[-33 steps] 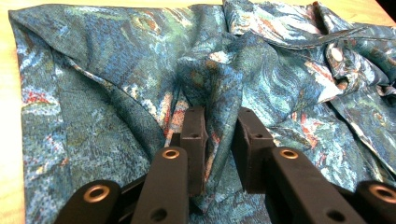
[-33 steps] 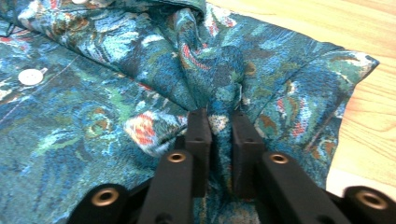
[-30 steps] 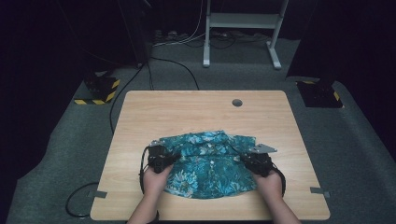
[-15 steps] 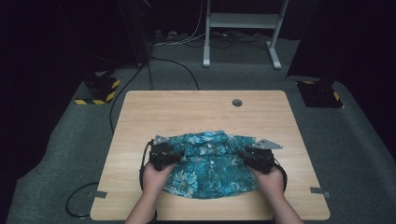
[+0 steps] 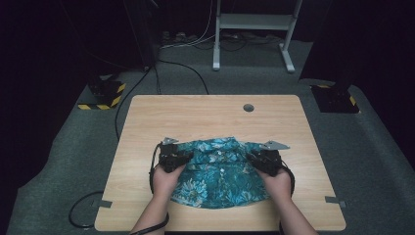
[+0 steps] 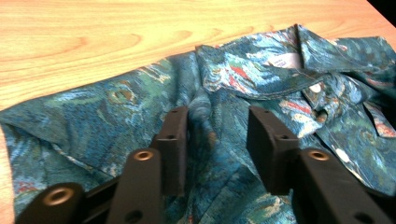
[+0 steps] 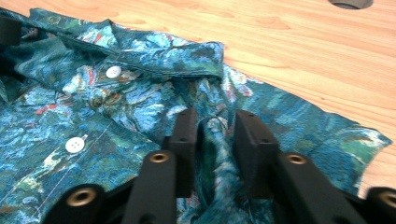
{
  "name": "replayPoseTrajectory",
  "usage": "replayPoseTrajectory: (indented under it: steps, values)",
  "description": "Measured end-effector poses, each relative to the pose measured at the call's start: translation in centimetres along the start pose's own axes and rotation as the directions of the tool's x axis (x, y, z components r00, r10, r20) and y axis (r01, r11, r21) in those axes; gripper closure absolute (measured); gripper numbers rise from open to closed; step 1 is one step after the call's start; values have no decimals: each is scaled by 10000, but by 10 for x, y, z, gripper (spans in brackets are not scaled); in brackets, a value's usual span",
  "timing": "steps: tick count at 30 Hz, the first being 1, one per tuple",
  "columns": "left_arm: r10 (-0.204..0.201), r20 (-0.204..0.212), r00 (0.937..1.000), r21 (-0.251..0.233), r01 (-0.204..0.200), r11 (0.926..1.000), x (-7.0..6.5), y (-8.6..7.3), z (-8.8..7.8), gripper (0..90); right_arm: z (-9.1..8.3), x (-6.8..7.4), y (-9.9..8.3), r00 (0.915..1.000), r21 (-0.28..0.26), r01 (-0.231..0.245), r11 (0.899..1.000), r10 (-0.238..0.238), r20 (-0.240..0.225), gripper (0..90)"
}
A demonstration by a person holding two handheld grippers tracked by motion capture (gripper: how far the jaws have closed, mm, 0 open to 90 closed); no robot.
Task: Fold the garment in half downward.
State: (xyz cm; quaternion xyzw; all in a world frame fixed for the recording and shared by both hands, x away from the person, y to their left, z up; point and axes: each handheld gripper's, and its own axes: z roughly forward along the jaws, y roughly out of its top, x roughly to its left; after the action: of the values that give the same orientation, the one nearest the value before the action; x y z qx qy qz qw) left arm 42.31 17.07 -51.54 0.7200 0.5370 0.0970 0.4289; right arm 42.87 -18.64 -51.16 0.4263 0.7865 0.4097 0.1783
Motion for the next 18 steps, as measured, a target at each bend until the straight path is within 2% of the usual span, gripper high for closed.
replayPoseTrajectory:
  steps: [3, 6, 9, 13, 18]
  values:
    - [-87, 173, 9998, -35, 88, 10000, 0, -3, -2, 748, 0, 2, 0, 10000, 49, -45, 10000, 45, 25, 863]
    - [-277, 430, 9987, -130, 283, 9995, 2, -5, -7, 801, -1, 4, 0, 10000, 49, 11, 10000, -11, 24, 871]
    - [-381, 635, 9973, -352, 404, 9986, 3, -8, -13, 812, -6, 6, -2, 9999, -186, -121, 9998, 121, 40, 871]
    - [-189, 822, 9964, -654, 243, 9976, -1, -14, -25, 812, -17, 9, -5, 9997, -702, -248, 9972, 245, -48, 870]
    - [339, 788, 9963, -694, -285, 9972, -8, -27, -35, 795, -30, 17, -17, 9999, -805, -52, 9967, 40, -155, 867]
